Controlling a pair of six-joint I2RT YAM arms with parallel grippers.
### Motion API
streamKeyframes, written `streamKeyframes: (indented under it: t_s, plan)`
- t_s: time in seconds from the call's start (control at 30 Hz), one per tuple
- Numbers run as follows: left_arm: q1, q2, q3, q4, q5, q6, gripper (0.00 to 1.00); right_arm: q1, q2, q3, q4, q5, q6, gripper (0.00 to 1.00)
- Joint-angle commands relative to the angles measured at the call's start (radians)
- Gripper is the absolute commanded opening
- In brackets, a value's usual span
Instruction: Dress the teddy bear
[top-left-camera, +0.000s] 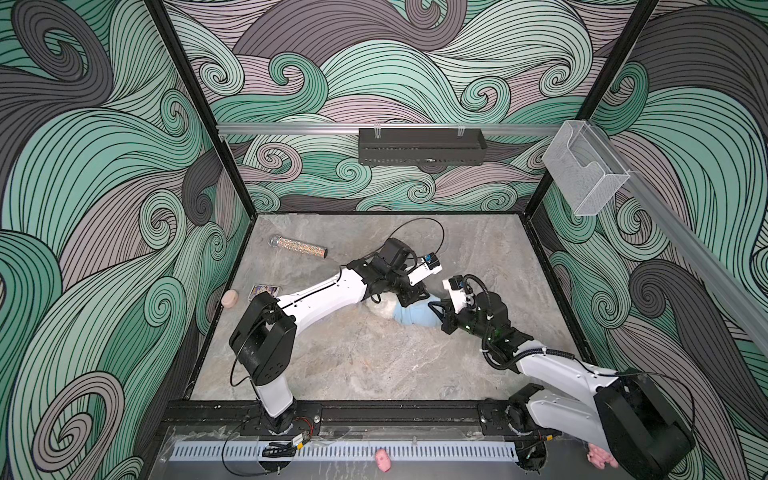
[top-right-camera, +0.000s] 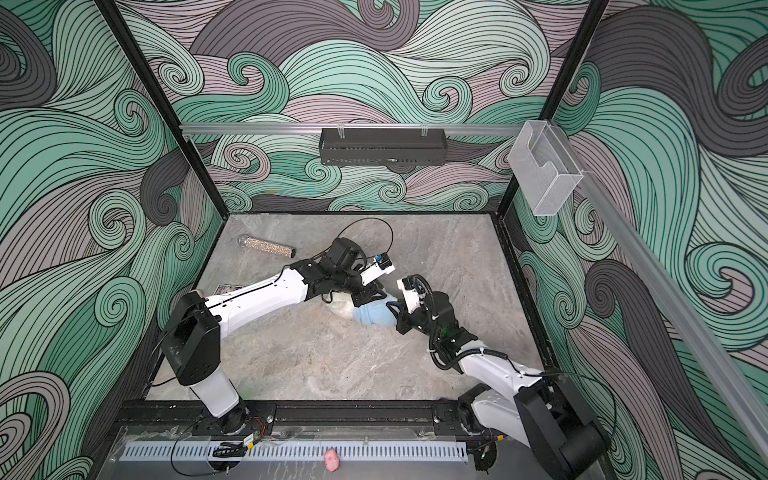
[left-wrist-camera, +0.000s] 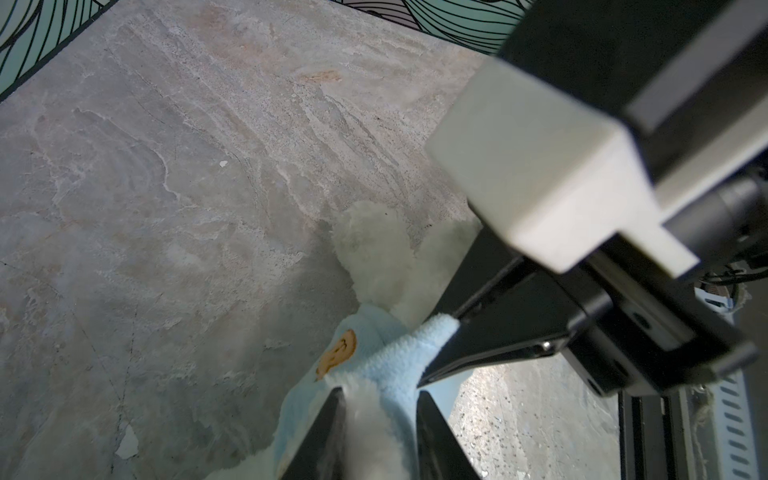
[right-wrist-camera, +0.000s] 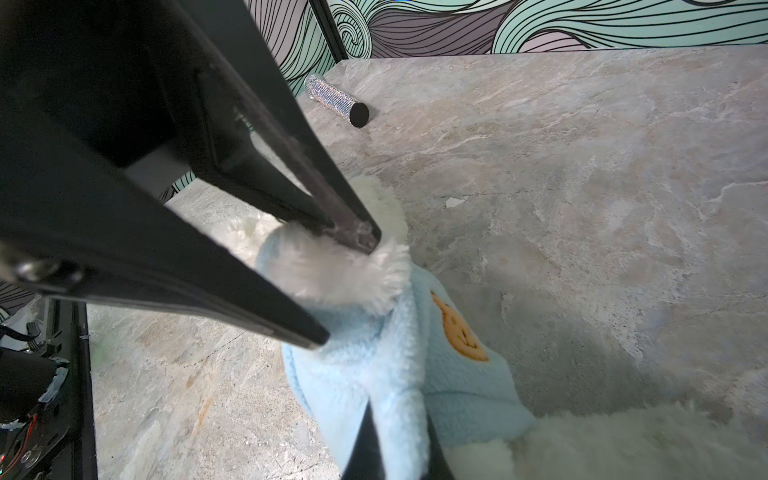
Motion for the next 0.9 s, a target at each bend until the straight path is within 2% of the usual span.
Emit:
streamKeyframes:
  t_s: [0.0,0.2,0.5,0.73,0.87]
  plan:
    - [-0.001,0.004,0.039,-0.041,-0.001,-0.044,0.32,0.007,0.001,0.004,0.06,-0.012,-0.002,0.0]
    - [0.001,0.01,0.035,-0.022,0.001,-0.046,0.34,0.009,0.002,0.003,0.057,-0.009,-0.005,0.0]
    - [0.004,0.077,0.096,-0.112,-0.044,-0.011,0.37,0.009,0.01,0.009,0.06,-0.011,-0.003,0.0]
    - [0.01,0.083,0.122,-0.124,-0.043,-0.06,0.37,0.01,0.017,0.016,0.059,-0.012,-0.007,0.0]
    - [0.018,0.078,0.123,-0.12,-0.016,-0.069,0.32,0.01,0.022,0.018,0.059,-0.011,-0.008,0.0]
